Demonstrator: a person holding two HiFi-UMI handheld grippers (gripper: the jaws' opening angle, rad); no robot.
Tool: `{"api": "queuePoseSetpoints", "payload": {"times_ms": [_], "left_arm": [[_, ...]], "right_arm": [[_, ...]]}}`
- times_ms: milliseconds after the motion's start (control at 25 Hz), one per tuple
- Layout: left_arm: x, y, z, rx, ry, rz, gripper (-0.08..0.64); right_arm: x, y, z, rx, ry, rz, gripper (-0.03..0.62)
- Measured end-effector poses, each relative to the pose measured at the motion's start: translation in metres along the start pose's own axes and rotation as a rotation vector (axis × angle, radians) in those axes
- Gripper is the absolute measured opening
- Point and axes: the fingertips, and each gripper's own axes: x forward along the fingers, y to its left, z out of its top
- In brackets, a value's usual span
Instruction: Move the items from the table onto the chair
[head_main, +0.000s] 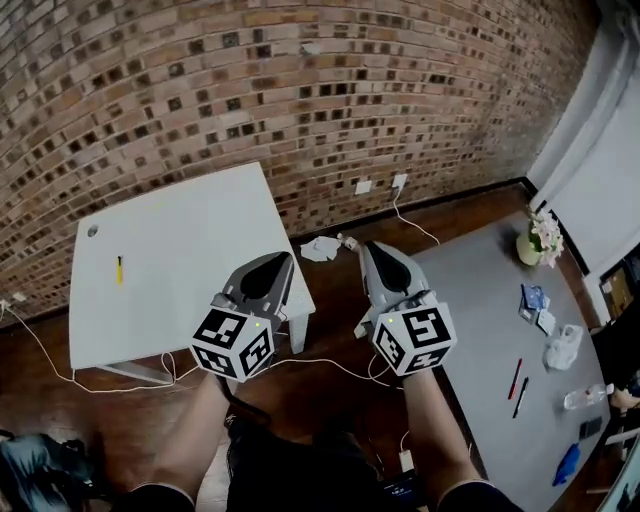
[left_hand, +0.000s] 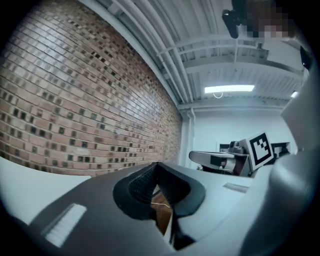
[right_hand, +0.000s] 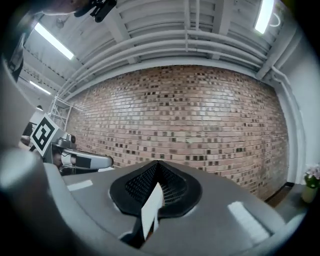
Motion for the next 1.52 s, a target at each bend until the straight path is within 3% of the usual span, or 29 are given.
{"api": "queuePoseSetpoints", "payload": {"times_ms": [120,400,760,1080,1520], "left_arm": [[-0.048,0.069,0.009,-0.002,-0.016,0.089,0.012],[-0.142,0.199,0.033,-0.005,-0.049,0.202,0.012],[-0.231,0.305,0.034,-0.01,-0.016,0.318,0.012],[-0.262,0.346,0.035,-0.06,-0.048,0.438,0.012],[-0.256,0.352,0.035,-0.065,-0.033,0.439,0.012]], "right_arm": [[0.052,0.069,0.004,-0.005,-0.01,0.085,0.002],[0.151,0.215,0.004,-0.025,0.018,0.218,0.002],[0.234,0.342,0.0,-0.056,0.035,0.334,0.002],[0.266,0.39,-0.012,-0.016,0.067,0.443,0.002],[0.277,0.399,-0.013,-0.012,0.085,0.483,0.002]]}}
